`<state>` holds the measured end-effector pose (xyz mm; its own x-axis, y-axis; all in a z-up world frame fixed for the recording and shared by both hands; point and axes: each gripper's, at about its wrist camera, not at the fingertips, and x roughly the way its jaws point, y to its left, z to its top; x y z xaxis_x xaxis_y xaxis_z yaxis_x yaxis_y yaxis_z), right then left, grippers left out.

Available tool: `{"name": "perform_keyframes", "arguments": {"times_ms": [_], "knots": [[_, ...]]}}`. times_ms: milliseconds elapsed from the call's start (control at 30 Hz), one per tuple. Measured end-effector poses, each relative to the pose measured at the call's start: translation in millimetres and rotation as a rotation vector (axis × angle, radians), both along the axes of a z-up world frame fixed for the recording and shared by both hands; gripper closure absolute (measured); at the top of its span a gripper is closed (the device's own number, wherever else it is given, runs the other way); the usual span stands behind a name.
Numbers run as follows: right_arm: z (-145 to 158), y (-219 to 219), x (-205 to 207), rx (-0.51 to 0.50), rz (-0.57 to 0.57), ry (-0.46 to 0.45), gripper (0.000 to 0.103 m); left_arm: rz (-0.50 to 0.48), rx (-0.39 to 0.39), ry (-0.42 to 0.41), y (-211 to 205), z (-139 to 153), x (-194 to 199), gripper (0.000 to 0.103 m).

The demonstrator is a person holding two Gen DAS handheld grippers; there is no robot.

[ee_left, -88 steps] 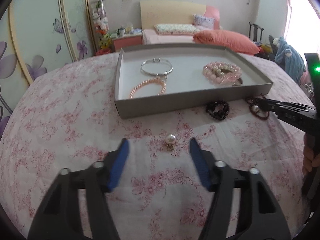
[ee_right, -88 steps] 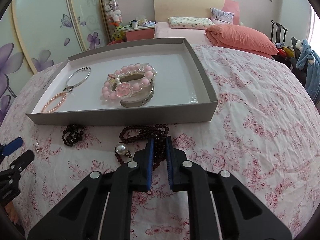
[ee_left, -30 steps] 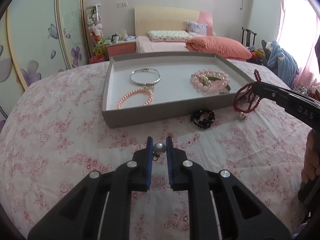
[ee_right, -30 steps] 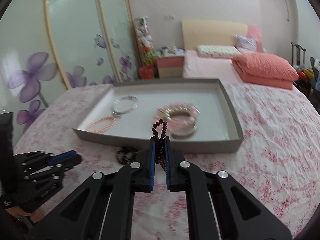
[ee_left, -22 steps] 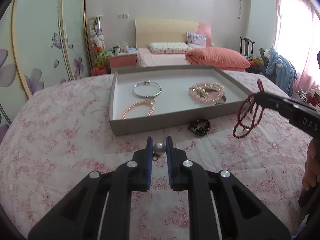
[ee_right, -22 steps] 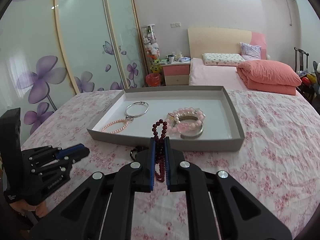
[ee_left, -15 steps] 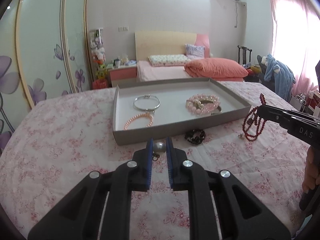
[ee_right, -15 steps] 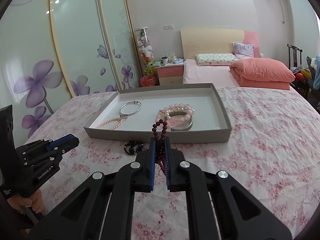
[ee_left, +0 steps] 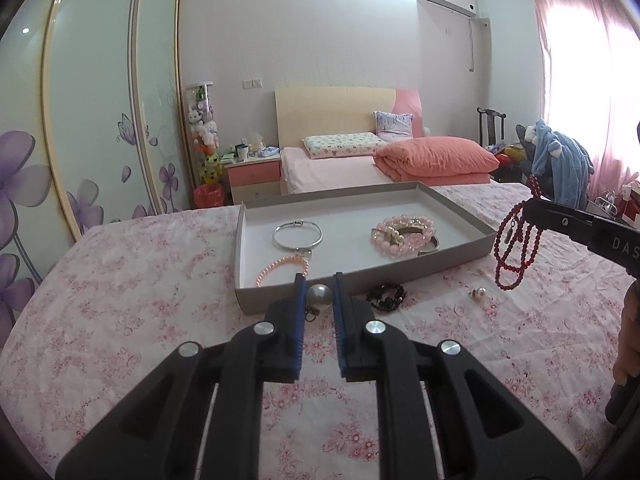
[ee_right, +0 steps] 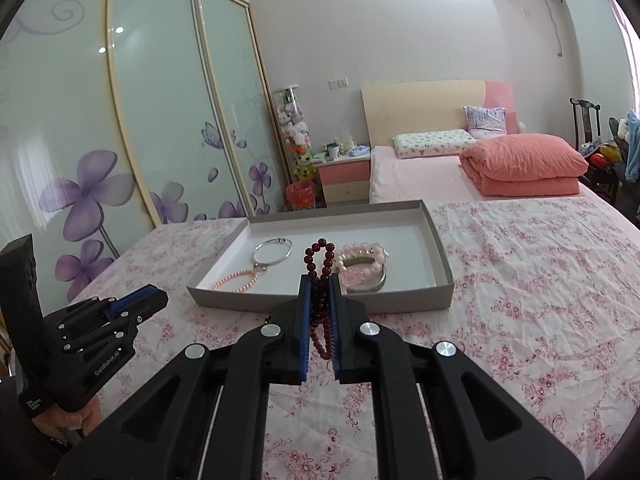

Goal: Organize jewelry
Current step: 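Carry the pearl stud and red bead bracelet into the tray and open both tools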

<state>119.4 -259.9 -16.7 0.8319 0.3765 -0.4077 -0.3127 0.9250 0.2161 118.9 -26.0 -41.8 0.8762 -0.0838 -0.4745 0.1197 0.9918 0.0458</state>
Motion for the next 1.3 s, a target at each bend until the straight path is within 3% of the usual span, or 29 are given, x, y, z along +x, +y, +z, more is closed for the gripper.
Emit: {"name": "perform_keyframes", "arguments": {"times_ms": [500, 800, 1033, 1300], "knots": [[17.0, 1.4, -6.9, -0.010, -0.041, -0.089, 0.094, 0.000, -0.011, -0.039, -4.3, 11.6, -0.3, 0.089], [42.6, 5.4, 10.4, -0.020, -0.082, -0.183, 0.094, 0.029, -0.023, -0.074, -10.9, 35.0, 28.8, 0.089], [45.5, 13.4, 45.1, -0.014, -0.087, -0.165, 0.094, 0.057, -0.014, -0.066, -16.6, 38.2, 66.8, 0.089], [34.9, 24.9, 89.5, -0.012, -0.079, -0.084, 0.094, 0.064, -0.019, -0.036, -18.8, 27.4, 102.5, 0.089]]}}
